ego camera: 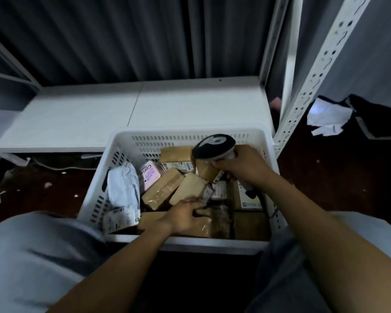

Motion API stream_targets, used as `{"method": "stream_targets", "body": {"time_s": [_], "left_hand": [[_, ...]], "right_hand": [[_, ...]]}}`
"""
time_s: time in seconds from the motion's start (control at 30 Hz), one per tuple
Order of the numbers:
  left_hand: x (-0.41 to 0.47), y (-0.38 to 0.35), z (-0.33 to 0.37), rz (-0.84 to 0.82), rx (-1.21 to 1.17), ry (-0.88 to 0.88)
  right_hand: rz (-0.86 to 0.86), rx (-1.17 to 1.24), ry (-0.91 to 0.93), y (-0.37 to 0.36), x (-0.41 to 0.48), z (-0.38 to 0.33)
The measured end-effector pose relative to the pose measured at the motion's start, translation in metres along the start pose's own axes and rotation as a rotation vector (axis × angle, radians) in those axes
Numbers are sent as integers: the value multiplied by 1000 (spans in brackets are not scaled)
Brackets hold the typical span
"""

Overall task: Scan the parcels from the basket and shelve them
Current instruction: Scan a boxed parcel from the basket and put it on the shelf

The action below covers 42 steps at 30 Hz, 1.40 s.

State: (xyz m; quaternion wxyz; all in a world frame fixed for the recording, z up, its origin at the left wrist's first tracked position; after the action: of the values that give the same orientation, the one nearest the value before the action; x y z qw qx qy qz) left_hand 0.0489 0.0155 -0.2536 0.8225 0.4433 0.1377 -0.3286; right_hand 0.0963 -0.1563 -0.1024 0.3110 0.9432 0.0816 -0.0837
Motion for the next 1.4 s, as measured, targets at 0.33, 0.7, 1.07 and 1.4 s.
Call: {"method": "stream_targets", "body": {"time_s": [0.33,0.7,1.07,1.4], "left_hand": [[3,15,9,135,-238,37],[-43,105,-24,362,-159,-80],[-86,178,-46,889,-1110,-58],[-86,169,-18,671,-1325,-213]], "right_hand": [[35,17,-8,8,0,-2],[31,1,2,1,8,-7],[15,339,-68,-10,14,-4],[166,788,-283,-3,25,29]]}}
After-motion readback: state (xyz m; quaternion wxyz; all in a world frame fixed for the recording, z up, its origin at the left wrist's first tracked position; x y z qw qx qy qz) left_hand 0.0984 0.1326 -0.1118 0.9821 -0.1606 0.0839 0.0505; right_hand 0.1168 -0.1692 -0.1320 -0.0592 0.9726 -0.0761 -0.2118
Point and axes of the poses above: each hand's wrist, its own x-axis towards the middle knuckle, its own y-axis out of the back of the hand, z = x × y, the point moved 7 cm from there along x, towards the middle knuckle, and after that the axes turned 6 degrees about -x, right-handed, at the moved point
